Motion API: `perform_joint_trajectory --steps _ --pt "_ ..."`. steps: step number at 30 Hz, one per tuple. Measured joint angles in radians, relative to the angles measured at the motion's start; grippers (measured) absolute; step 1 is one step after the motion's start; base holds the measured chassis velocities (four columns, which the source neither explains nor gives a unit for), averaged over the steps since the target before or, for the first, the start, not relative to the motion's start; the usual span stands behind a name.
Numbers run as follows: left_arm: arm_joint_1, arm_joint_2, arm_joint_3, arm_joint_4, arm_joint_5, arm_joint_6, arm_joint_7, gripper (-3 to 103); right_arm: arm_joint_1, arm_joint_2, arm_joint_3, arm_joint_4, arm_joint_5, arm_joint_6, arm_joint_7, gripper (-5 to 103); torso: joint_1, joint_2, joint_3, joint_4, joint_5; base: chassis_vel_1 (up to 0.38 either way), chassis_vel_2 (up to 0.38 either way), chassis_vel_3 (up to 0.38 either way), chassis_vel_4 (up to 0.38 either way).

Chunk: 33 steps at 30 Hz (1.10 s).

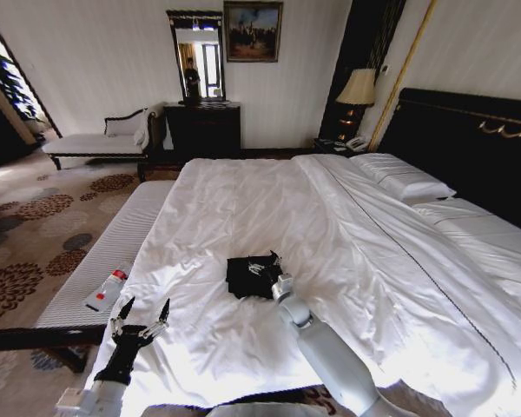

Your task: Fold the clothes on the bed.

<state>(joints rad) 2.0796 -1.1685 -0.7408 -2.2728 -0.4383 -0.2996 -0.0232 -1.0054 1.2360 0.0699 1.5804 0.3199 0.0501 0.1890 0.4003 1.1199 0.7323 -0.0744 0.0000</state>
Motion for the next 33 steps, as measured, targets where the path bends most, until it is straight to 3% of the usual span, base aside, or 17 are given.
perform_joint_trajectory --steps 2,11,24,33 --pt "0.0 0.0 0.0 0.0 0.0 0.0 0.0 100 -0.054 -0.026 0.09 0.038 -0.015 0.026 -0.01 100 0.0 0.0 0.0 0.0 0.0 0.0 0.0 0.0 0.0" --pt "0.0 0.0 0.0 0.0 0.0 0.0 0.0 100 -0.215 -0.097 0.261 0.159 -0.045 0.055 -0.04 100 0.0 0.0 0.0 0.0001 0.0001 0.0 0.0 0.0 0.0" --pt "0.0 0.0 0.0 0.0 0.0 0.0 0.0 100 -0.447 -0.185 0.468 0.322 0.051 0.097 -0.085 100 0.0 0.0 0.0 0.0001 0.0 0.0 0.0 0.0 0.0" --pt "0.0 0.0 0.0 0.0 0.0 0.0 0.0 100 -0.594 -0.136 0.584 0.426 0.073 0.119 -0.099 100 0.0 0.0 0.0 0.0001 -0.0002 0.0 0.0 0.0 0.0"
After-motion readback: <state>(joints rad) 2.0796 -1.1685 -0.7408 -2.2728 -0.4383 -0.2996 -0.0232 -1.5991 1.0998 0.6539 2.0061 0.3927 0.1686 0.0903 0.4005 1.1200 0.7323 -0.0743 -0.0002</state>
